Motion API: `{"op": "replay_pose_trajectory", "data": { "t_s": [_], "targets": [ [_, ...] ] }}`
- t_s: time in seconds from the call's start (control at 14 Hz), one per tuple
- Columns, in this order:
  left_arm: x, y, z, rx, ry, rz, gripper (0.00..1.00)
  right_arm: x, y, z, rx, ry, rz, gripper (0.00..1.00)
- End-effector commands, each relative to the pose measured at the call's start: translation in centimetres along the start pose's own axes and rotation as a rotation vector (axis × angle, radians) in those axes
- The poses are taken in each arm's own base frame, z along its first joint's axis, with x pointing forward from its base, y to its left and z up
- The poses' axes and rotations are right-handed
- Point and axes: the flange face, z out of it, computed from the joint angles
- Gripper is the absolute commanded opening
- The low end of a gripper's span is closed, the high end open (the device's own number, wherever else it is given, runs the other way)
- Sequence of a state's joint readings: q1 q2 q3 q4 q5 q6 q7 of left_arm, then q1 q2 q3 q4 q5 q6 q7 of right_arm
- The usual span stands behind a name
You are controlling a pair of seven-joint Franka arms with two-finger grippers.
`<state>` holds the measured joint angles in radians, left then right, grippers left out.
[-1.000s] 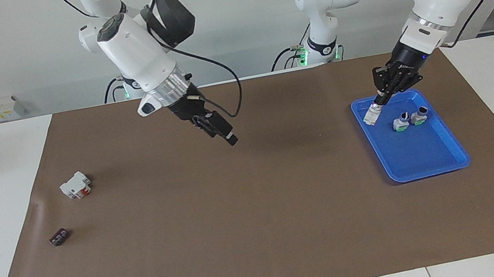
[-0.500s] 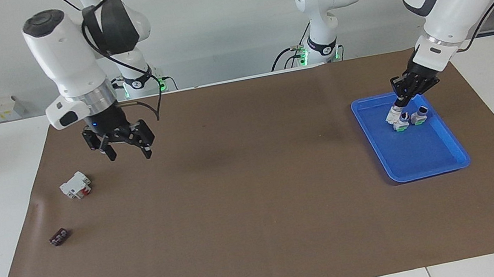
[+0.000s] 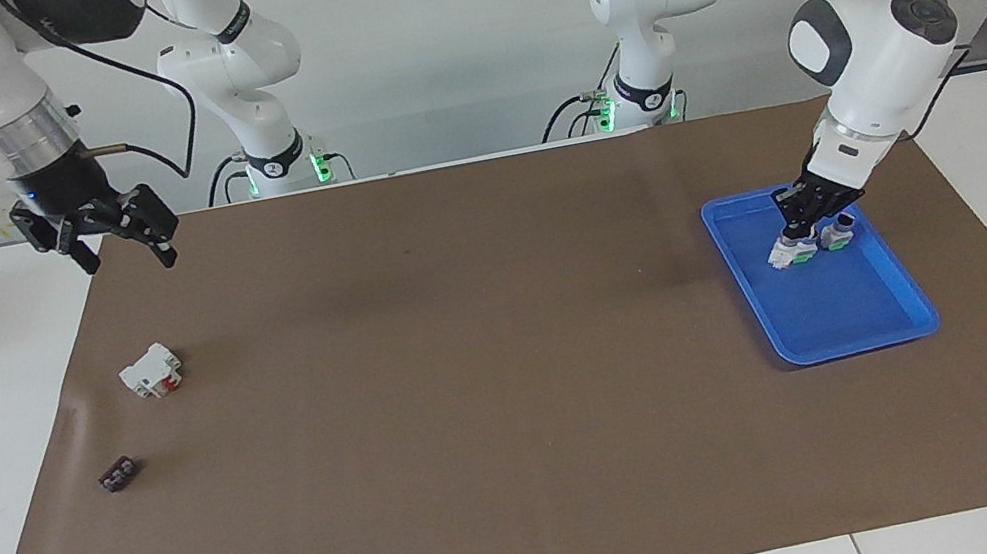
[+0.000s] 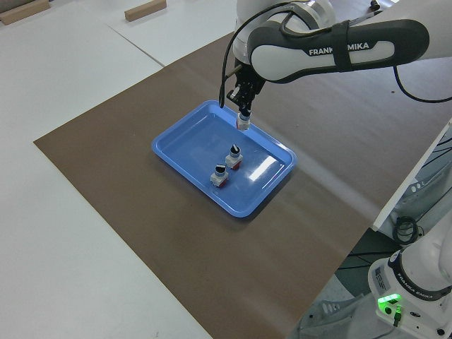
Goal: Turn and place switch with both arms
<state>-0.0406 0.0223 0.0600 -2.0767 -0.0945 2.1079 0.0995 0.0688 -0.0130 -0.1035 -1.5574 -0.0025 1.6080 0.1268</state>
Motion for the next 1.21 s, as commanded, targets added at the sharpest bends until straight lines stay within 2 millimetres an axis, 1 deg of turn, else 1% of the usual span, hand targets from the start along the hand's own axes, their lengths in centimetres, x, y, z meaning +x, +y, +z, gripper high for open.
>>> {"op": "replay_pose_trajectory", "data": {
  "t_s": [0.0, 0.21, 0.29, 0.43, 0.5, 0.57, 0.64, 0.79, 0.86, 1.0, 1.14],
  "targets": [
    [-1.2, -1.1, 1.5, 0.019, 0.004, -0.008, 0.0, -0.2, -0.2, 0.1, -0.054, -0.032, -0.032, 1.0],
    [-2.1, -1.4, 2.8, 0.019, -0.008, -0.015, 0.0, -0.7, -0.3, 0.4, -0.052, -0.036, -0.035, 1.0],
    [-2.2, -1.4, 2.9, 0.019, -0.009, -0.015, 0.0, -0.8, -0.3, 0.4, -0.051, -0.037, -0.035, 1.0],
    [-2.1, -1.4, 2.7, 0.019, -0.008, -0.016, 0.0, -1.3, -1.2, 0.7, -0.051, -0.049, -0.047, 1.0],
    [-1.9, -1.4, 2.6, 0.019, -0.009, -0.016, 0.28, -1.4, -1.2, 0.7, -0.051, -0.051, -0.047, 1.0],
    [-1.6, -1.4, 2.2, 0.019, -0.003, -0.017, 0.5, -1.3, -1.1, 0.7, -0.051, -0.049, -0.046, 1.0],
    [-1.2, -1.4, 1.8, 0.02, 0.006, -0.015, 0.56, -1.3, -1.1, 0.6, -0.051, -0.048, -0.046, 1.0],
    [-0.2, -1.2, 0.9, 0.02, 0.007, -0.01, 0.57, -1.5, -0.5, 0.3, -0.057, -0.086, -0.039, 1.0],
    [0.6, -0.9, 0.0, 0.019, 0.005, -0.005, 0.57, -1.7, -0.5, 0.3, -0.058, -0.095, -0.041, 1.0],
    [2.4, -0.3, -1.9, 0.019, -0.009, 0.008, 0.57, -1.6, 0.6, 0.5, -0.029, -0.105, -0.012, 1.0],
    [3.9, 0.6, -3.9, 0.017, -0.028, 0.021, 0.57, -1.7, 0.6, 0.6, -0.003, -0.113, -0.002, 1.0]
  ]
}}
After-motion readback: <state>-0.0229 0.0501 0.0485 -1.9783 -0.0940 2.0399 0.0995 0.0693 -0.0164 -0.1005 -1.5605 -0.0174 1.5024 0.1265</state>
